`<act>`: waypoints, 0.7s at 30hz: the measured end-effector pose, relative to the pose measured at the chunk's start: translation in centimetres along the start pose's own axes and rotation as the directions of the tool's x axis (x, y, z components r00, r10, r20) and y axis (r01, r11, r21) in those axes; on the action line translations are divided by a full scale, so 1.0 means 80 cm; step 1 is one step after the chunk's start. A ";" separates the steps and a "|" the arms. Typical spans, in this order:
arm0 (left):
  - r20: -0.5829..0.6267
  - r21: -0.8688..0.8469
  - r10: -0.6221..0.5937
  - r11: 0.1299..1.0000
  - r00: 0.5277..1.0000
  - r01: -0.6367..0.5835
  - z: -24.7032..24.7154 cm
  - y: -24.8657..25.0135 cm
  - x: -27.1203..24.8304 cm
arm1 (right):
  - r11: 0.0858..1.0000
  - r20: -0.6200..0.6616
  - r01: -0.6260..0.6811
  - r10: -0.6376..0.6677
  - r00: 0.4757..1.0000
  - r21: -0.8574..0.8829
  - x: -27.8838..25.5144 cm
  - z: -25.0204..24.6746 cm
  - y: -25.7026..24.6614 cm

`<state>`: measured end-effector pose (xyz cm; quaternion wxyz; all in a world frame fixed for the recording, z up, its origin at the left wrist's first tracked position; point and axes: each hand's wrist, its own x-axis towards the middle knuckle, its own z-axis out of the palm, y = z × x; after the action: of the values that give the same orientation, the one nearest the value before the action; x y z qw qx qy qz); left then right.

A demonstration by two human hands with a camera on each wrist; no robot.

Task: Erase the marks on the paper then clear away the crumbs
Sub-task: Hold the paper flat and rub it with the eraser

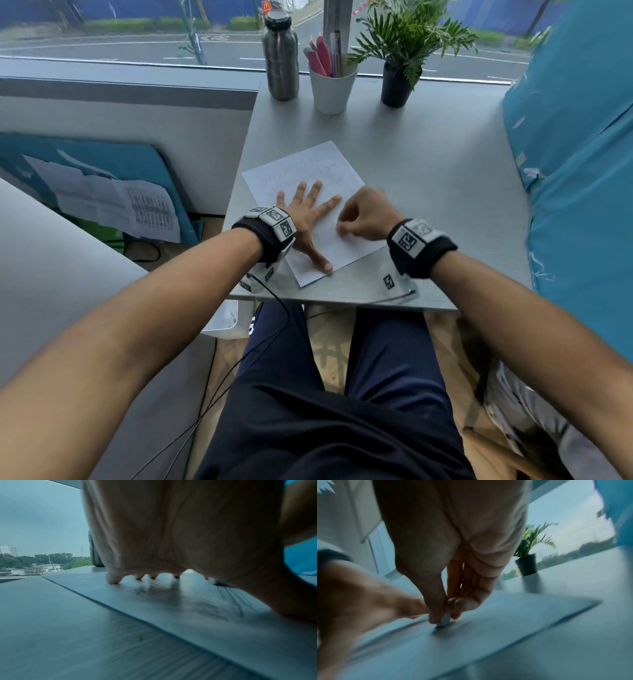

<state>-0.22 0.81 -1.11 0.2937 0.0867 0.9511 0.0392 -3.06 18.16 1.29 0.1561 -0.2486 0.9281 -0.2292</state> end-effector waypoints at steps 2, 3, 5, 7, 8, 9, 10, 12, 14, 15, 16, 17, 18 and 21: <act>0.004 0.000 -0.004 1.000 1.000 0.004 0.001 0.001 0.000 | 0.998 -0.088 -0.063 0.063 0.994 0.002 0.012 -0.014 0.013; 0.003 0.000 -0.006 1.000 1.000 0.006 0.000 0.001 0.000 | 0.998 -0.099 -0.067 0.066 0.993 -0.002 0.011 -0.012 0.012; -0.002 0.009 -0.007 1.000 1.000 0.007 0.000 0.002 0.001 | 0.999 -0.042 -0.007 0.006 0.999 -0.034 -0.004 0.004 -0.004; -0.005 0.011 -0.007 1.000 1.000 0.007 0.002 0.001 0.002 | 0.997 0.072 0.067 -0.065 0.995 -0.028 -0.027 0.024 -0.023; -0.007 0.011 -0.007 1.000 1.000 0.007 0.002 0.002 0.001 | 0.996 0.109 0.082 -0.080 0.991 -0.017 -0.031 0.026 -0.027; -0.005 0.008 -0.005 1.000 1.000 0.006 0.001 0.002 0.000 | 0.997 0.119 0.076 -0.074 0.990 -0.012 -0.027 0.022 -0.025; 0.000 0.001 -0.003 1.000 1.000 0.003 0.000 0.002 -0.001 | 0.998 0.091 0.053 -0.052 0.995 -0.013 -0.017 0.015 -0.018; 0.006 -0.007 0.000 1.000 1.000 0.000 0.000 0.002 -0.001 | 1.000 -0.013 -0.026 0.026 1.000 -0.003 0.004 -0.005 0.000; 0.008 -0.004 -0.001 1.000 1.000 0.001 0.001 0.001 -0.001 | 0.998 -0.089 -0.064 0.063 0.994 -0.010 0.014 -0.014 0.010; 0.006 -0.004 -0.003 1.000 1.000 0.003 0.001 0.001 -0.002 | 0.998 -0.079 -0.061 0.059 0.995 -0.028 0.012 -0.011 0.005; 0.006 -0.002 -0.004 1.000 1.000 0.004 0.000 0.001 -0.002 | 0.998 -0.038 -0.037 0.035 0.999 -0.045 0.005 -0.004 -0.004; 0.007 0.002 -0.003 1.000 1.000 0.003 -0.001 0.002 -0.002 | 0.999 0.014 0.005 -0.004 1.000 -0.049 -0.003 0.007 -0.014; 0.009 0.005 -0.003 1.000 1.000 0.002 -0.001 0.003 -0.002 | 0.998 0.072 0.039 -0.036 0.997 -0.042 -0.013 0.016 -0.022; 0.011 0.004 -0.005 1.000 1.000 0.005 -0.001 0.002 -0.003 | 0.997 0.143 0.068 -0.063 0.988 -0.033 -0.013 0.015 -0.024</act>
<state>-0.08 0.95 -0.89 0.2990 0.0852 0.9497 0.0362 -0.92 16.80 1.42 0.2094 -0.2976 0.9101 -0.1984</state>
